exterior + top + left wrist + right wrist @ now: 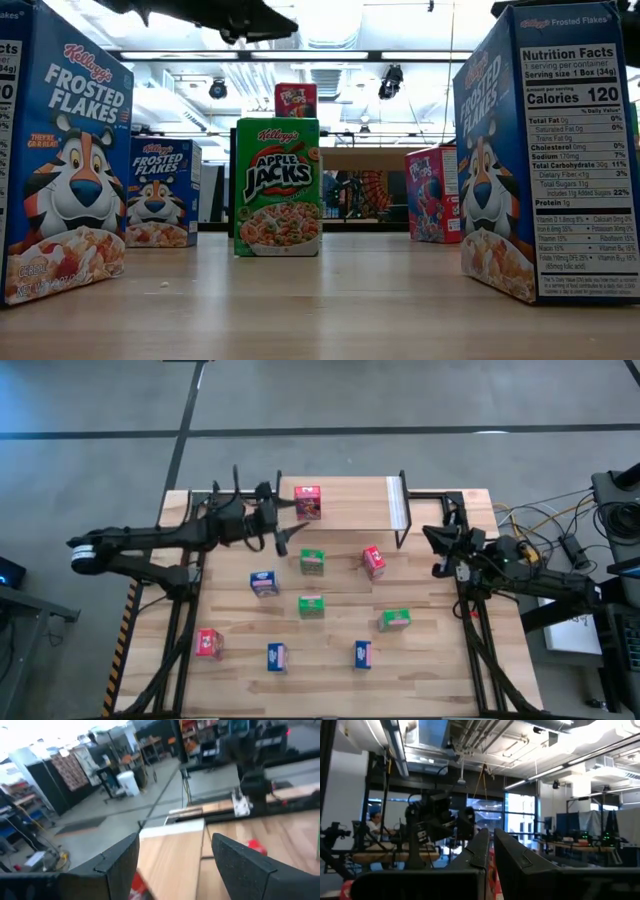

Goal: Stack cereal on shelf
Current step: Put the top left red cereal box on the shelf

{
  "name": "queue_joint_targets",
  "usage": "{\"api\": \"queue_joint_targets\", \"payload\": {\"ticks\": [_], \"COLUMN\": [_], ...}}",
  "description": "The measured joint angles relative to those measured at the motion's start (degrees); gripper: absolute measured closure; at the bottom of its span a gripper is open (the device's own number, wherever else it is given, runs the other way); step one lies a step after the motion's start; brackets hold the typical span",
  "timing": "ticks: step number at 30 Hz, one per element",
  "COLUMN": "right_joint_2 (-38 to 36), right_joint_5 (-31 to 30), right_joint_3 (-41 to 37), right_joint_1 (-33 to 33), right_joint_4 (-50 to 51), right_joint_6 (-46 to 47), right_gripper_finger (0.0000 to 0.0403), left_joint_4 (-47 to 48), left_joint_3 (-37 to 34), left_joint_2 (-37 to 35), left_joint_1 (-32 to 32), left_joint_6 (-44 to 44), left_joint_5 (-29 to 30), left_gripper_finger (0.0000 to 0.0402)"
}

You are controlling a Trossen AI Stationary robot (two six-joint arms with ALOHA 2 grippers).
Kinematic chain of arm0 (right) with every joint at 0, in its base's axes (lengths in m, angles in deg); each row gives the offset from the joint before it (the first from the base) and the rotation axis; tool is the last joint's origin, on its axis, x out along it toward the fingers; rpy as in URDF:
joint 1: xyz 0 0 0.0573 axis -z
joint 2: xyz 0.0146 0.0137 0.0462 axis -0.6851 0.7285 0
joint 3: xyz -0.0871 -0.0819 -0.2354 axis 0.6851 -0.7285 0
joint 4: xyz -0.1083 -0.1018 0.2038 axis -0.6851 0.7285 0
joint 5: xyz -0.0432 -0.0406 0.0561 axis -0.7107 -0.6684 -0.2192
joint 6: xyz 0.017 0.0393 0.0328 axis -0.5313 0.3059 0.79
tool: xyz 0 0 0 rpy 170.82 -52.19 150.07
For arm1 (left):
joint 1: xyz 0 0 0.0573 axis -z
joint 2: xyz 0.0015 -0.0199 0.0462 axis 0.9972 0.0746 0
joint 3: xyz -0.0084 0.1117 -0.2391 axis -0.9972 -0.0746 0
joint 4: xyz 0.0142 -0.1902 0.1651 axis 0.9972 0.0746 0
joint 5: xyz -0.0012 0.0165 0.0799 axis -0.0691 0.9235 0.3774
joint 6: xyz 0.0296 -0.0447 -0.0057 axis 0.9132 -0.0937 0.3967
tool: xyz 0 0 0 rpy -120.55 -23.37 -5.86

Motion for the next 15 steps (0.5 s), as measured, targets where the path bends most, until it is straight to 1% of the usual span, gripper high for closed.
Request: {"api": "queue_joint_targets", "payload": {"ticks": [3, 5, 8, 15], "right_joint_2": [1.0, 1.86, 3.53, 7.16], "right_joint_5": [-1.48, -1.56, -1.54, -1.52], "right_joint_3": [1.2, 2.31, 3.75, 6.99], "right_joint_1": [0.02, 0.02, 0.0, 0.0], "right_joint_4": [0.43, 0.86, 1.99, 2.16], "right_joint_6": [0.78, 1.98, 2.71, 1.67], "right_gripper_finger": [0.0385, 0.0385, 0.0385, 0.0385], "left_joint_4": [6.31, 9.98, 13.05, 18.62], "left_joint_3": [4.21, 6.82, 9.45, 13.81], "left_joint_2": [1.93, 3.54, 6.01, 9.8], "left_joint_1": [-4.03, -6.17, -8.44, -11.49], "left_joint_6": [-0.21, -0.41, 0.19, 2.17], "left_joint_5": [-5.23, -7.35, -7.82, -7.93], "left_gripper_finger": [0.0168, 0.0167, 0.0157, 0.011]}}
